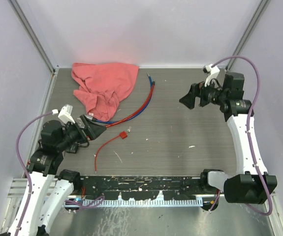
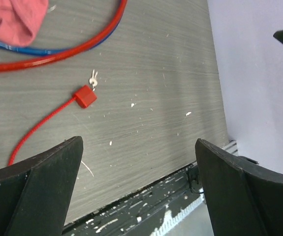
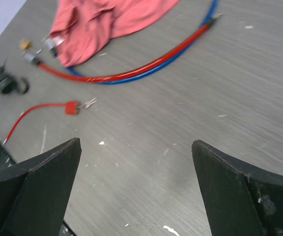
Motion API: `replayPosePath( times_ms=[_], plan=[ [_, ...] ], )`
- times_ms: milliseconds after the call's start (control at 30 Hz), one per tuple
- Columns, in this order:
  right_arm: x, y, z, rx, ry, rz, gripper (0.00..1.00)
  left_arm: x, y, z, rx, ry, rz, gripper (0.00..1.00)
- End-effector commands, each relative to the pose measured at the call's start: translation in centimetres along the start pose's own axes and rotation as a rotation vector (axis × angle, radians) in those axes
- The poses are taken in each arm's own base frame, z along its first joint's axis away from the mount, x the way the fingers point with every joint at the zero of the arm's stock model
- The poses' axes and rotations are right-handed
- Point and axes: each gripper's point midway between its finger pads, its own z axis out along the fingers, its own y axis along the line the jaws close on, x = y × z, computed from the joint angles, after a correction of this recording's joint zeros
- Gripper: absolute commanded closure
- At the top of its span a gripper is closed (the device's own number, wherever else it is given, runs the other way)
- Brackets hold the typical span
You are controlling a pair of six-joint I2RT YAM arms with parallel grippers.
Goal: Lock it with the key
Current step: Pick up the lock from the center of the board.
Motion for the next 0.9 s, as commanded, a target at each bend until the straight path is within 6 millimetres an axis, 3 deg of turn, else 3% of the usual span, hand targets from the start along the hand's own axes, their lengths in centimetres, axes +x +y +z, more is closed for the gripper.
replayPosePath(
  times_ms=[0,200,367,567,733,867],
  plan=[
    [1.0,5.4,-0.3,-0.336,-0.074,-0.169,0.0,0.0,0.3,1.1,0.02,-0.022,-0.085,0.01],
    [4.1,7.5,0.5,-0.583,-0.081,-0.131,0.0,2.4,2.7,3.8,-0.131,0.095,0.029,0.04],
    [6.4,5.9,1.3,-0.526,-0.044,-0.289,0.0,4.5,2.9,6.2,-0.279,0.214,0.299,0.02],
    [10.1,5.3,2.2,-0.536,-0.002,-0.281,0.0,4.9,4.3,8.4,-0.377,0.363,0.492,0.08],
    [11.1,4.2,2.6,-0.481,0.033,-0.297,0.0,6.3,5.7,9.1,-0.408,0.491,0.562,0.12],
    [11.5,4.0,2.6,-0.476,0.048,-0.303,0.0,8.1,7.0,10.2,-0.405,0.579,0.589,0.22]
  ],
)
